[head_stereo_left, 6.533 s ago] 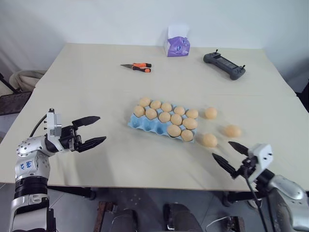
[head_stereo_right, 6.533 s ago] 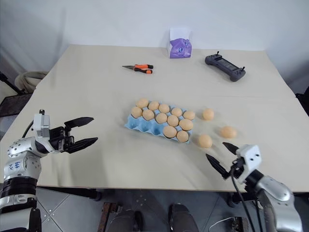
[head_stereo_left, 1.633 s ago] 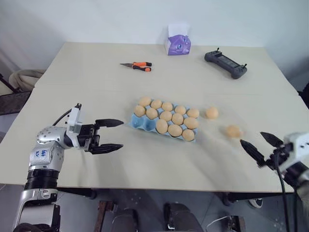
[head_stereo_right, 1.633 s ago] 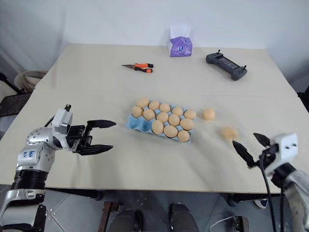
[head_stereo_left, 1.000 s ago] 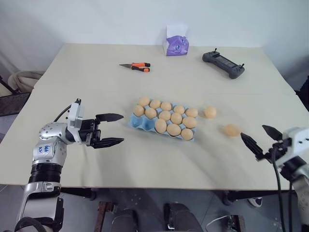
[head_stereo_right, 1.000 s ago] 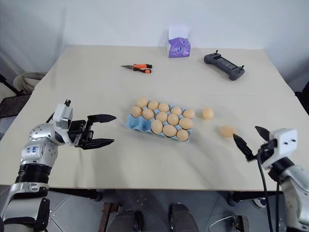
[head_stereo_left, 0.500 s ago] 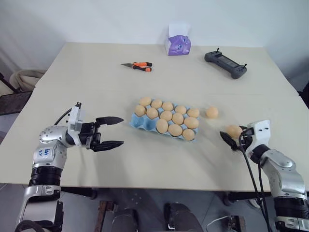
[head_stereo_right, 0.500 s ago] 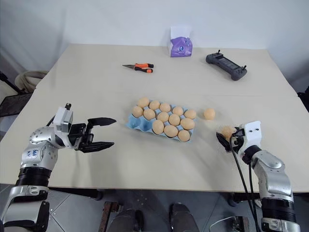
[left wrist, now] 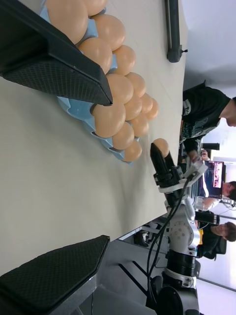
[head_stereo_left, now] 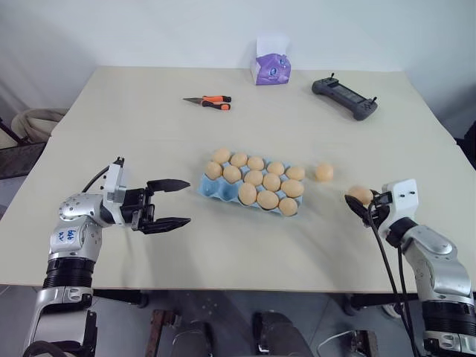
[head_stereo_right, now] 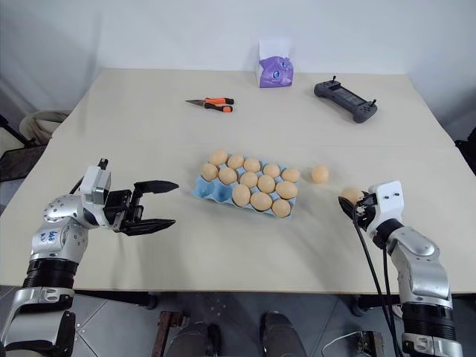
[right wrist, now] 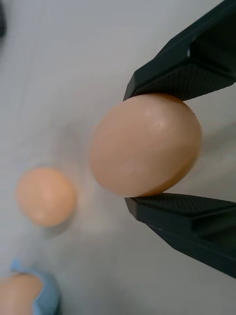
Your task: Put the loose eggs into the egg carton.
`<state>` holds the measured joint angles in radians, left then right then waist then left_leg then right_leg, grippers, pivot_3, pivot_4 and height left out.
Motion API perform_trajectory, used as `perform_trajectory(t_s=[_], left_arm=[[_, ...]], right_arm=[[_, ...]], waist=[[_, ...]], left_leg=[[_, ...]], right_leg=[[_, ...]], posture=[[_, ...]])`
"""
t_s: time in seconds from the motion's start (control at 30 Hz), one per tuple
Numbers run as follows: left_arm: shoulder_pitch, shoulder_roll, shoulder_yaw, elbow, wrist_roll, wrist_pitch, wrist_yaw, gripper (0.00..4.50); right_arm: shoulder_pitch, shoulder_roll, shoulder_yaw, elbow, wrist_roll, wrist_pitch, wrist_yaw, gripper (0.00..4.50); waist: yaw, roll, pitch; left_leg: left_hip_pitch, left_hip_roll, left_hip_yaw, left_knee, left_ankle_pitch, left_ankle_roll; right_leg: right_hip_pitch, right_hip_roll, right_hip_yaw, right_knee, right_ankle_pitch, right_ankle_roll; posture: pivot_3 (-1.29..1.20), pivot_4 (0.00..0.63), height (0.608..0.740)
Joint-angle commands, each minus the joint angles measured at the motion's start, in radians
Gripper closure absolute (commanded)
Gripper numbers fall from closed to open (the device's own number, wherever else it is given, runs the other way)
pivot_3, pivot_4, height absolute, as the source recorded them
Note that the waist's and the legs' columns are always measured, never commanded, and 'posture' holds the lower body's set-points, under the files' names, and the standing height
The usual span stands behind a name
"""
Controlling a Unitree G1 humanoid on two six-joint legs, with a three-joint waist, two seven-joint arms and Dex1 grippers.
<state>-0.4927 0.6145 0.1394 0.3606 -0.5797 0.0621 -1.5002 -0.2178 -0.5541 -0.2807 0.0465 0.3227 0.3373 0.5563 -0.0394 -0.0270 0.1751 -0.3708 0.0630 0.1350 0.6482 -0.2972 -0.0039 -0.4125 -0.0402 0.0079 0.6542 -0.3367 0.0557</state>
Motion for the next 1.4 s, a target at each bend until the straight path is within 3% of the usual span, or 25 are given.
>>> perform_trajectory(t_s=[0.03, 0.27, 0.4, 0.53, 0.73, 1.07, 1.17, 1.3, 1.4], left_arm=[[0.004, 0.007, 0.021, -0.028, -0.015, -0.015, -0.031, 0.0], [0.003, 0.02, 0.033, -0.009, -0.01, -0.027, -0.032, 0.0], [0.006, 0.025, 0.041, -0.007, -0.009, -0.031, -0.027, 0.0], [0.023, 0.032, 0.048, -0.013, -0.011, -0.034, -0.026, 0.0], [0.046, 0.049, 0.076, -0.031, -0.013, -0.036, -0.008, 0.0], [0.092, 0.052, 0.115, -0.067, -0.016, -0.04, 0.017, 0.0], [0.099, 0.048, 0.118, -0.075, -0.015, -0.041, 0.024, 0.0], [0.103, 0.044, 0.118, -0.079, -0.014, -0.043, 0.029, 0.0], [0.099, 0.042, 0.116, -0.074, -0.014, -0.045, 0.029, 0.0]], right_arm=[[-0.058, -0.024, 0.003, -0.171, 0.053, 0.086, -0.008, 1.99], [-0.219, 0.038, 0.156, -0.395, 0.13, 0.323, -0.038, 1.99], [-0.291, 0.095, 0.267, -0.425, 0.132, 0.37, -0.031, 1.99], [-0.353, 0.149, 0.444, -0.337, 0.04, 0.334, -0.007, 1.99], [-0.445, 0.271, 0.573, -0.19, -0.04, 0.286, -0.005, 1.99], [-0.53, 0.374, 0.607, 0.008, -0.13, 0.178, 0.021, 1.99], [-0.53, 0.381, 0.603, 0.025, -0.126, 0.179, 0.051, 1.34], [-0.52, 0.359, 0.602, 0.005, -0.143, 0.182, 0.074, 0.02], [-0.51, 0.341, 0.59, -0.037, -0.142, 0.19, 0.091, 0.02]], waist=[[-0.004, 0.0, 0.0], [-0.018, 0.0, 0.0], [-0.017, 0.001, 0.0], [-0.017, 0.001, 0.0], [-0.017, 0.001, 0.0], [-0.021, 0.0, 0.0], [-0.021, 0.0, 0.0], [-0.024, 0.0, 0.0], [-0.023, 0.0, 0.0]], left_leg=[[0.0, 0.0, 0.0, 0.0, 0.0, 0.0], [0.0, 0.0, -0.002, -0.001, 0.0, 0.0], [-0.001, 0.001, -0.002, -0.001, 0.0, 0.0], [-0.002, 0.0, -0.002, 0.0, 0.0, 0.0], [-0.005, 0.0, -0.002, 0.001, 0.0, 0.0], [-0.005, 0.0, -0.001, 0.001, 0.0, -0.001], [-0.005, 0.0, -0.002, 0.0, 0.0, -0.001], [-0.005, 0.0, -0.002, 0.0, 0.0, -0.001], [-0.005, 0.0, -0.002, 0.0, 0.0, -0.001]], right_leg=[[0.0, 0.0, 0.0, 0.0, 0.0, 0.0], [0.0, 0.0, -0.001, 0.001, 0.0, 0.0], [-0.001, 0.0, -0.001, 0.001, 0.0, 0.0], [-0.001, -0.001, -0.002, -0.001, 0.0, 0.0], [-0.005, -0.001, -0.002, 0.001, 0.0, 0.0], [-0.006, -0.002, -0.003, 0.002, 0.0, 0.0], [-0.006, -0.002, -0.003, 0.002, 0.0, 0.0], [-0.006, -0.002, -0.003, 0.002, 0.0, 0.0], [-0.006, -0.002, -0.003, 0.003, 0.0, 0.0]], posture=[[0.0, 0.15, 0.74], [0.0, 0.15, 0.74], [0.0, 0.15, 0.74], [0.0, 0.15, 0.74], [0.0, 0.15, 0.74], [0.0, 0.15, 0.74], [0.0, 0.15, 0.74], [0.0, 0.15, 0.74], [0.0, 0.15, 0.74]])
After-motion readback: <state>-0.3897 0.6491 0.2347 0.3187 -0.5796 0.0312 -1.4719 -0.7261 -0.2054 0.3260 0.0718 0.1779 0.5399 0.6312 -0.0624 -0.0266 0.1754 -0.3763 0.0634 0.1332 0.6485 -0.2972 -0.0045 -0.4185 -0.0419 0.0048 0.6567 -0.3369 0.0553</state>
